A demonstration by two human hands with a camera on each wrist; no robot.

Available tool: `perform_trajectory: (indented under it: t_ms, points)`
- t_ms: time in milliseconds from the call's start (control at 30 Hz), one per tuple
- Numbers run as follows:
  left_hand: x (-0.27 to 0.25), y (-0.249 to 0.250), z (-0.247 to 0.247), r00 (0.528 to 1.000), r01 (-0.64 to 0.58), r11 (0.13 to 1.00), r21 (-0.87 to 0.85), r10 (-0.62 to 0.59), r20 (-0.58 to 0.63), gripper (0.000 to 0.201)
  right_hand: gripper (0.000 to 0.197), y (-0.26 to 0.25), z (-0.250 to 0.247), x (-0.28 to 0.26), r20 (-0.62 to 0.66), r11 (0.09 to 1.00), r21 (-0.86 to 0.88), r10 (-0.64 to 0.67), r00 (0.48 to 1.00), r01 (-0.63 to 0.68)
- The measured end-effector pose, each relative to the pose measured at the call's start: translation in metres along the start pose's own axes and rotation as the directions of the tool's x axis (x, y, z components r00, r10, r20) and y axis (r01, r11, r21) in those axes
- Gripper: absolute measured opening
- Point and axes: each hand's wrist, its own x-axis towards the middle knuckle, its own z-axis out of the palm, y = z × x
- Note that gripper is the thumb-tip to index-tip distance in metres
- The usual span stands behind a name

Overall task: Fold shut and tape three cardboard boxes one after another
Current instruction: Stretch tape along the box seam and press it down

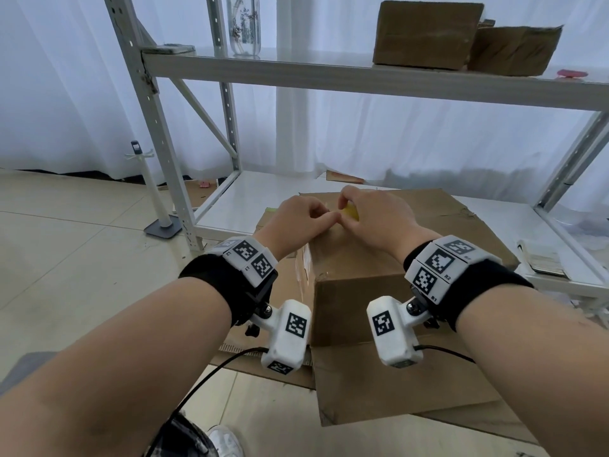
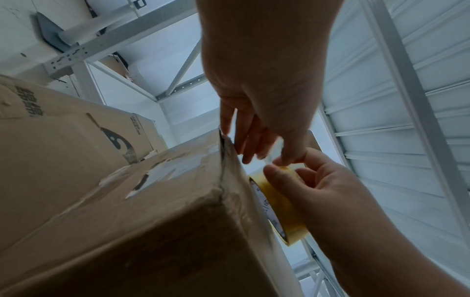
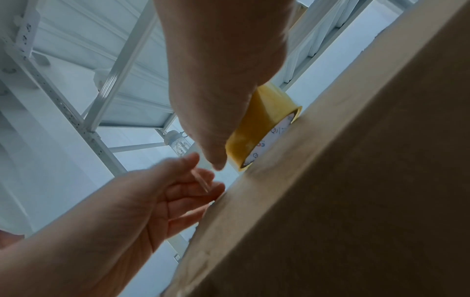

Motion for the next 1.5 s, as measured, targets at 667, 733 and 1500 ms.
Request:
perform_trajectory:
  t_ms: [667,733,1500]
  points:
    - [-0.009,0.000,-0.042,0.999,0.027,0.997,0.071,-0.025,-0.035,0.019,0.032,0.003,-0.021,0.009,0.050,0.983,0.178,0.045,0.998,-0.053]
    - [-0.010,-0.007,-0.045,0.998,0.063,0.996,0.056,-0.064,0.013,0.016,0.025,0.002,-0.015,0.002,0.019,0.976,0.215,0.026,0.999,-0.030]
    - [0.012,-0.039,0.009,0.945,0.101,0.992,0.080,-0.121,0.303,0.084,0.026,0.011,0.045,-0.032,-0.541,0.989,0.059,0.144,0.829,-0.133]
